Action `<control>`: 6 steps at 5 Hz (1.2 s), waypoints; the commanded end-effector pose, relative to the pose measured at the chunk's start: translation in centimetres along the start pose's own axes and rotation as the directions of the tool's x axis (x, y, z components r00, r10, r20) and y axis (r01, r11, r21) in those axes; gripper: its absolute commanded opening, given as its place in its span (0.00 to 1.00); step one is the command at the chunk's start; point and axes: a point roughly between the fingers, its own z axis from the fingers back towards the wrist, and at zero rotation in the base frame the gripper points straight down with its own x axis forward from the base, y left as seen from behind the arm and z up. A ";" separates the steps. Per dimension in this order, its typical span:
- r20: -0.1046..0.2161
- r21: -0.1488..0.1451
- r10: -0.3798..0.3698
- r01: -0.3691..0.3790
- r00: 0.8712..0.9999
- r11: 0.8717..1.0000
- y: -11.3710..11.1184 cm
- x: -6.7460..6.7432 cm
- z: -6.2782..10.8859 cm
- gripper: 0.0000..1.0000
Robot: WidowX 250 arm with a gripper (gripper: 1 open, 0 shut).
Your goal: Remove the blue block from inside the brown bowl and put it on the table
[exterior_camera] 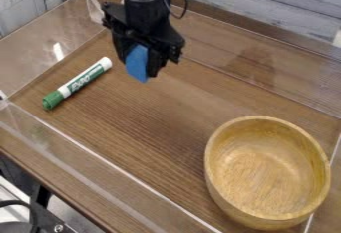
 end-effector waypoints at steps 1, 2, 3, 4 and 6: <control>0.034 0.024 0.010 -0.011 0.999 1.000 0.7 0.6 0.2 0.00; 0.030 0.036 0.010 -0.011 0.999 0.999 0.9 0.6 -0.4 0.00; 0.027 0.045 0.012 -0.013 1.000 0.999 1.0 0.6 -0.9 0.00; 0.024 0.054 0.014 -0.015 1.000 0.998 1.2 0.6 -1.3 0.00; 0.033 0.061 0.018 -0.020 0.999 0.998 1.3 0.5 -1.8 0.00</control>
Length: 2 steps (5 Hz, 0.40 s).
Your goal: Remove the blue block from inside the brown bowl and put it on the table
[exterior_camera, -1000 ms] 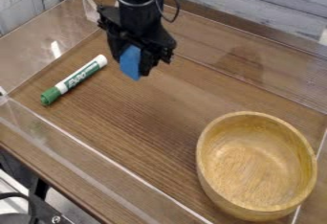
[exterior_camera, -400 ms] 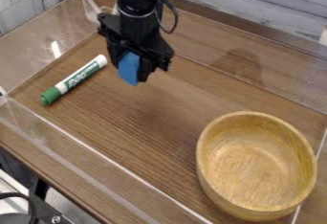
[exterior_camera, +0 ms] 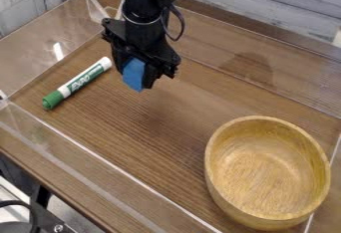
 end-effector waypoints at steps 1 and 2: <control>0.015 0.008 0.012 -0.012 1.000 1.000 0.8 0.1 0.3 1.00; -0.001 -0.015 0.015 -0.015 1.000 1.000 1.1 -0.1 0.7 1.00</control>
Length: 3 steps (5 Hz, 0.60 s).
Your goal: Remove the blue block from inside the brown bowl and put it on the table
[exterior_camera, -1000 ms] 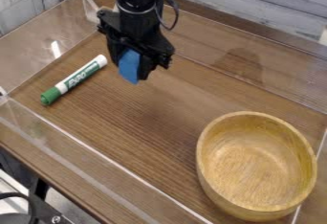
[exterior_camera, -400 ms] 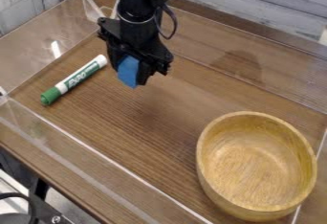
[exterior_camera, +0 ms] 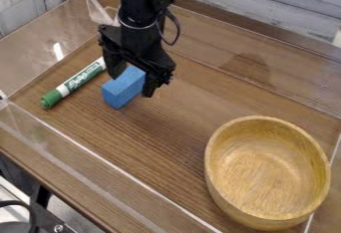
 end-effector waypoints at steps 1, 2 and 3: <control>0.046 -0.006 0.011 -0.010 0.999 1.000 0.8 0.8 1.3 1.00; 0.039 -0.019 0.010 -0.010 0.999 1.000 1.0 0.8 1.4 1.00; 0.037 -0.029 0.011 -0.010 0.999 1.000 1.2 0.7 1.5 1.00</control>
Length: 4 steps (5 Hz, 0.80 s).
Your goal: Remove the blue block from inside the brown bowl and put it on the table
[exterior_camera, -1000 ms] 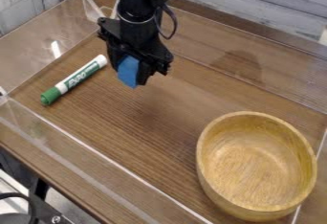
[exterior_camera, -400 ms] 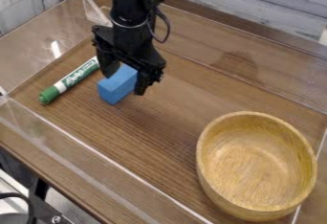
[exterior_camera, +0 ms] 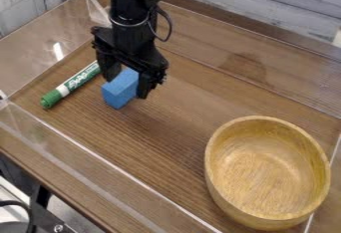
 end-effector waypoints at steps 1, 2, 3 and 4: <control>0.067 0.000 0.004 -0.004 0.998 1.000 0.8 1.2 1.7 1.00; 0.068 -0.011 0.001 -0.001 0.998 1.000 0.9 1.2 1.8 1.00; 0.068 -0.022 -0.003 0.004 0.998 1.000 1.0 1.2 1.8 1.00; 0.068 -0.030 -0.008 0.010 0.998 0.999 1.1 1.3 1.9 1.00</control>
